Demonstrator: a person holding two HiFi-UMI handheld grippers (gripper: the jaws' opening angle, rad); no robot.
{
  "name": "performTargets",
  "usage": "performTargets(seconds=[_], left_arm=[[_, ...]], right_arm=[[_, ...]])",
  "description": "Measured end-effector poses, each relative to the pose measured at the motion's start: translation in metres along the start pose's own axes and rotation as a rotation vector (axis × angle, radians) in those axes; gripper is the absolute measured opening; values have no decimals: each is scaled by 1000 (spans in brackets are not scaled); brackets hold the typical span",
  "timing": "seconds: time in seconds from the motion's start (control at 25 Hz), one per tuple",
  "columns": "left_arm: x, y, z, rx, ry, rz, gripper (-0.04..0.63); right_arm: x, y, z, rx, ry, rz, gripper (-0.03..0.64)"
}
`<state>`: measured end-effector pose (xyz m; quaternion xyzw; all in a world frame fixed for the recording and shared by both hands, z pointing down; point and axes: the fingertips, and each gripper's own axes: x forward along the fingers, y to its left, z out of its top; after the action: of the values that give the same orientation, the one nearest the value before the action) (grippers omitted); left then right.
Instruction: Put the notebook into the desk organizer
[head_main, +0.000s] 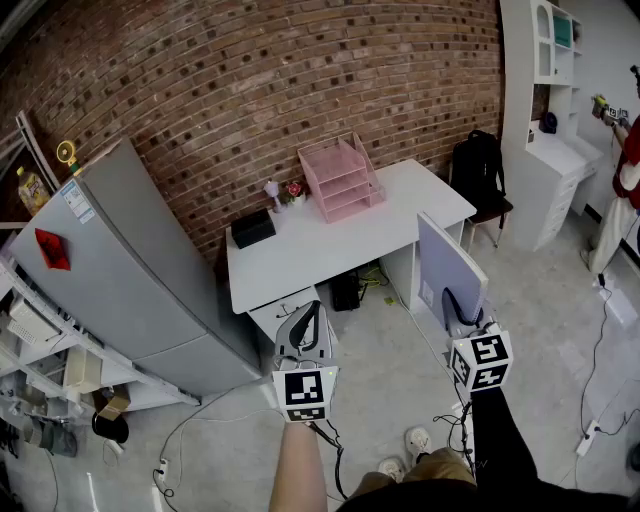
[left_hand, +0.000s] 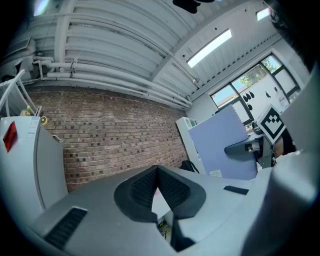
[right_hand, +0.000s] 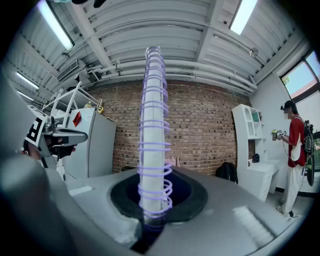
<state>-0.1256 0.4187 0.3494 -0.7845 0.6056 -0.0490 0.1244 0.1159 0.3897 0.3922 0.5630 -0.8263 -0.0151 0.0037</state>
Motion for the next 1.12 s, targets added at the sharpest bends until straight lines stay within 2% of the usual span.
performTargets(seconds=[0.56,0.8,1.12], left_arm=[[4,20,-4,-1,-1,27,8],[29,25,-12,-9,5,31,8],[86,36,-21,11,11,41,8]], right_arm=[[5,4,-7,-10,26,-17,31],[28,-9,-11,-5,28,-16,31],[90,-30,-12,12,11,8,31]])
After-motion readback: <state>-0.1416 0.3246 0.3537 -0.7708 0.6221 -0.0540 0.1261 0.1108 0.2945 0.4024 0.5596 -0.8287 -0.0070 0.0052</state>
